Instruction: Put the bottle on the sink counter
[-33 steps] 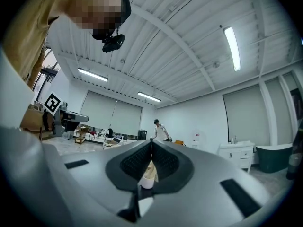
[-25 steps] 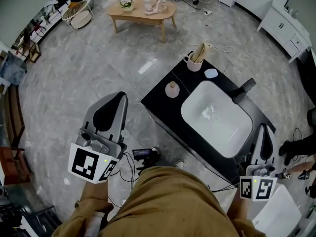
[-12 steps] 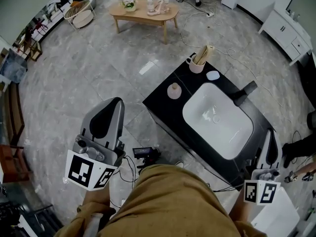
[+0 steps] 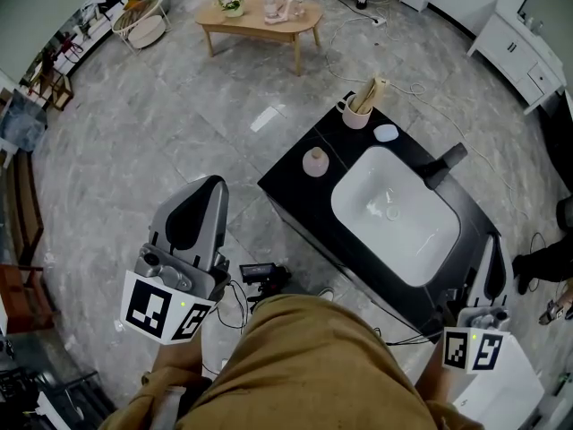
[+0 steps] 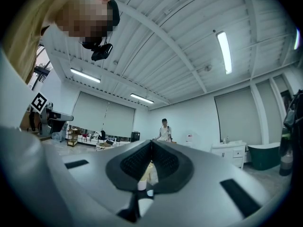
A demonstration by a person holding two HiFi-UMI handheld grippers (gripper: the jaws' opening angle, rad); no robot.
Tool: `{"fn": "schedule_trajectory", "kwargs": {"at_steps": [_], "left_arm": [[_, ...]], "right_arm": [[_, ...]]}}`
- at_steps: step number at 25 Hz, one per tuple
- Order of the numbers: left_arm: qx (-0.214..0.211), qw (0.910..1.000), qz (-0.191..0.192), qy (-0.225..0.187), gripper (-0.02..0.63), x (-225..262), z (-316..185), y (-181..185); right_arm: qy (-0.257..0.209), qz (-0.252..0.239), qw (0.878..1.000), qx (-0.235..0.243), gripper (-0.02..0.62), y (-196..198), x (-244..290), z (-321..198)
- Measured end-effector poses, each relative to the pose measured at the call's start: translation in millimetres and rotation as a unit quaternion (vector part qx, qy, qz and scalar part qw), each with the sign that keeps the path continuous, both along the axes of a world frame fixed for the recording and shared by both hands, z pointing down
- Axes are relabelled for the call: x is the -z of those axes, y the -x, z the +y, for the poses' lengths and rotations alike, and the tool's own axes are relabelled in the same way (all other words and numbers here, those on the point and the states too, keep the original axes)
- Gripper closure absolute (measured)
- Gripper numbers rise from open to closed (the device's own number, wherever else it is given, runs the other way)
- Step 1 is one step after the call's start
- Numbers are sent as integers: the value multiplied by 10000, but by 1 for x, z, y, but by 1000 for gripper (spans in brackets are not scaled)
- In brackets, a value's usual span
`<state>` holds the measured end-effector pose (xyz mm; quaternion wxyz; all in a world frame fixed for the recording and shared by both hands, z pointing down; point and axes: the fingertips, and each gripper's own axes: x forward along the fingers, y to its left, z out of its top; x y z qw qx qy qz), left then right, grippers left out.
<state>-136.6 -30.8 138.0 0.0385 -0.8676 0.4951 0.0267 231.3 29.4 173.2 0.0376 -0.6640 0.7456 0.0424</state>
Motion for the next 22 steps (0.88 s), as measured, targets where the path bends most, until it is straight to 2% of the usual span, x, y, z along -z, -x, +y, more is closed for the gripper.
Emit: {"fn": "schedule_trajectory", "kwargs": {"at_steps": [22], "left_arm": [[-184, 9997, 36, 138, 604, -9, -8, -4]], "right_arm": [[147, 8, 9998, 99, 591, 19, -4, -4]]}}
